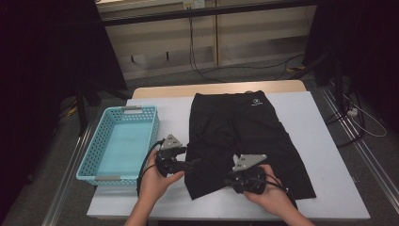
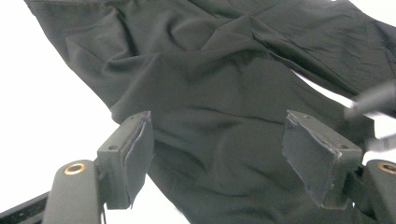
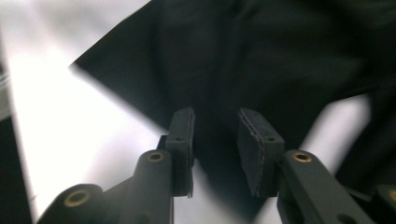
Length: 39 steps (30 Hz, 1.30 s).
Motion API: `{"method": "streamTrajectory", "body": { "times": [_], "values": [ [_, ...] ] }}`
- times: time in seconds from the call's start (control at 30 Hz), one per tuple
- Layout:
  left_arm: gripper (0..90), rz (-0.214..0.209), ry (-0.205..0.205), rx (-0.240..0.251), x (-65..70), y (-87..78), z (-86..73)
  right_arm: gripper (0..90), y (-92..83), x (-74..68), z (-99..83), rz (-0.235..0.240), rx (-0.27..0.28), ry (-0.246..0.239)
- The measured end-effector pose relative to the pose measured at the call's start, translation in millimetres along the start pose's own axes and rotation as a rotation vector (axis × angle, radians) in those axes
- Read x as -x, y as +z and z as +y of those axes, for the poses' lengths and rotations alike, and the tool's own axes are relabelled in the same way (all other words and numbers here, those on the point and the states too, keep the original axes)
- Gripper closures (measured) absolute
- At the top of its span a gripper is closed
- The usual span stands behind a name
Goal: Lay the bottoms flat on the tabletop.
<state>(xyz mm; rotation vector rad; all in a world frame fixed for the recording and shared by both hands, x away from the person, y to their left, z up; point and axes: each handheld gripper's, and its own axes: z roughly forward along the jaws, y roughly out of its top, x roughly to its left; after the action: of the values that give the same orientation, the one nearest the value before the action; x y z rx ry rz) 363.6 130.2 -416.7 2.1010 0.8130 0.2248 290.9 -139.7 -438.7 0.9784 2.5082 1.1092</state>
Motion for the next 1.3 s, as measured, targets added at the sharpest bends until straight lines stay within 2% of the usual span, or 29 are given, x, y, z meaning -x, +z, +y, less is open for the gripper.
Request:
{"method": "streamTrajectory", "body": {
  "times": [0.07,0.1,0.2,0.33,0.47,0.5,0.53,0.6,0.7,0.77,0.83,0.93,1.0,1.07,1.23,1.3],
  "values": [
    [25.8,0.003,-0.003,0.003,0.0,0.1,0.3,61.7,-2.7,9.1,2.4,-0.06,0.024,0.018],
    [25.6,0.004,-0.004,0.004,-0.1,0.0,0.6,62.4,-2.9,15.9,3.1,-0.09,0.03,0.032],
    [25.3,0.006,0.003,0.005,-0.6,-0.2,1.3,62.9,3.4,28.6,2.3,-0.146,0.013,0.055],
    [25.1,0.006,0.003,0.007,-0.7,0.2,1.4,66.6,20.4,35.5,2.4,-0.144,-0.03,0.086],
    [25.1,0.002,0.003,0.004,-0.8,1.0,0.9,87.2,29.2,31.0,7.6,-0.101,-0.035,0.064],
    [25.1,0.004,0.003,0.003,-0.7,1.2,0.7,89.5,29.7,29.8,8.1,-0.093,-0.036,0.058],
    [25.1,0.002,0.004,0.003,-0.8,1.1,0.7,89.8,29.5,29.0,8.6,-0.098,-0.038,0.049],
    [25.1,0.005,0.008,0.005,-0.7,0.6,1.2,90.0,26.4,29.8,9.4,-0.139,-0.031,0.029],
    [25.1,0.005,0.005,0.012,-0.9,-0.6,2.0,90.0,22.1,38.5,6.7,-0.166,-0.029,0.062],
    [25.1,0.007,0.001,0.012,-1.3,-0.7,1.8,89.7,21.1,42.8,3.2,-0.186,-0.034,0.065],
    [25.0,0.007,0.001,0.013,-1.6,-0.8,1.6,82.9,19.6,44.9,1.7,-0.166,-0.01,0.09],
    [24.3,0.017,0.009,0.014,-2.8,-2.0,1.9,64.9,15.8,40.3,3.9,-0.163,0.014,0.057],
    [22.9,0.02,0.009,0.019,-3.8,-2.9,1.9,57.6,13.2,33.5,5.6,-0.135,0.035,0.037],
    [21.9,0.024,0.008,0.021,-4.9,-3.7,2.0,52.8,12.0,26.3,6.1,-0.112,0.046,0.018],
    [18.0,0.043,0.018,0.017,-5.8,-3.5,2.0,47.3,15.7,7.2,5.0,-0.005,0.055,-0.036],
    [16.8,0.043,0.02,0.012,-6.6,-2.7,1.8,45.4,18.3,1.9,4.7,0.025,0.058,-0.05]
  ]
}}
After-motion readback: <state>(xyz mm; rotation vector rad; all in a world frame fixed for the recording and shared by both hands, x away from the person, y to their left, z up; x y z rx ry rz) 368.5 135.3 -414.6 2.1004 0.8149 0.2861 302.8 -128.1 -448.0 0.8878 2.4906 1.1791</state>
